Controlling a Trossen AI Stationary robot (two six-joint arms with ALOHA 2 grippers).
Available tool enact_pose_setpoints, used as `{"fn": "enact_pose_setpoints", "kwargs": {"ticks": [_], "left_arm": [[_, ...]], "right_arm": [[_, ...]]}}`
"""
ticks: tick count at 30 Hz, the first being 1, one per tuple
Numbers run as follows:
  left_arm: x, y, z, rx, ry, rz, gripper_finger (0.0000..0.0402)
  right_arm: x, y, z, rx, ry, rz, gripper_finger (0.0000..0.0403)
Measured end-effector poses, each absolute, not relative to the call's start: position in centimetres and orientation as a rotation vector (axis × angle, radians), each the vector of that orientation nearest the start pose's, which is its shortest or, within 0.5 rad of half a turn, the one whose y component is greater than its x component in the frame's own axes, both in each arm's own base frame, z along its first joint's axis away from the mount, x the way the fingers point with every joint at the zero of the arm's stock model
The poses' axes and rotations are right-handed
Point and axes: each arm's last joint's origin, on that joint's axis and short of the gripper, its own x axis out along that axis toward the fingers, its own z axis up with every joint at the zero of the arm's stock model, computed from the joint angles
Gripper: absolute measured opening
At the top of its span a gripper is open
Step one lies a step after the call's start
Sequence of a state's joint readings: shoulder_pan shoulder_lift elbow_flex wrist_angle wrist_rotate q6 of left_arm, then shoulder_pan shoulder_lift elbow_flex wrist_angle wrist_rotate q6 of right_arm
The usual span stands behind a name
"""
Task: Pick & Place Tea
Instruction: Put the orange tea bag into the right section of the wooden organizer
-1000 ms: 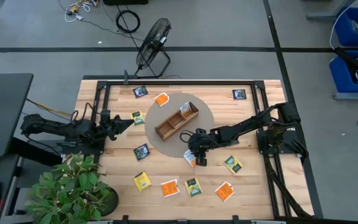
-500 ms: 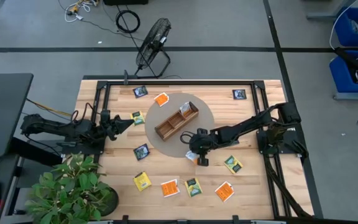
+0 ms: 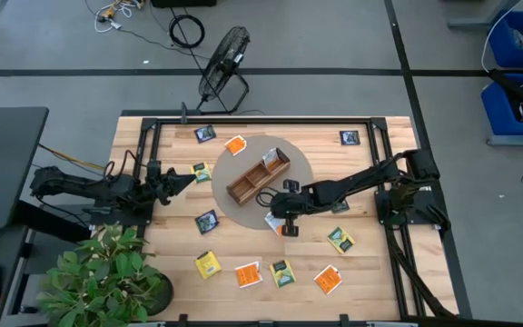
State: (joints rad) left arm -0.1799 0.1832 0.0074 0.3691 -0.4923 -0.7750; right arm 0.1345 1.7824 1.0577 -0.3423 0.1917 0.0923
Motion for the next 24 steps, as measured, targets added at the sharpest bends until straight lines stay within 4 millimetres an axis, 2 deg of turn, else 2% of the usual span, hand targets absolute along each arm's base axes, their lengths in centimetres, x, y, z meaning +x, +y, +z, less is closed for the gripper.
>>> {"fn": "enact_pose_setpoints", "kwargs": {"ticks": [7, 15, 19, 24], "left_arm": [[10.4, -0.5, 18.6, -0.830, -0.296, 0.226, 0.0003], [10.4, -0.5, 18.6, -0.829, -0.295, 0.226, 0.0003], [10.4, -0.5, 18.6, -0.829, -0.295, 0.226, 0.0003], [10.4, -0.5, 18.6, -0.829, -0.295, 0.227, 0.0003]], "right_arm": [[34.2, 4.0, 17.2, -0.096, 1.014, -0.120, 0.0000], [33.4, 3.5, 19.3, -0.191, 0.965, -0.222, 0.0000], [33.1, 2.6, 20.2, -0.217, 0.942, -0.294, 0.0000], [32.6, 0.6, 21.9, -0.247, 0.907, -0.365, 0.0000]]}}
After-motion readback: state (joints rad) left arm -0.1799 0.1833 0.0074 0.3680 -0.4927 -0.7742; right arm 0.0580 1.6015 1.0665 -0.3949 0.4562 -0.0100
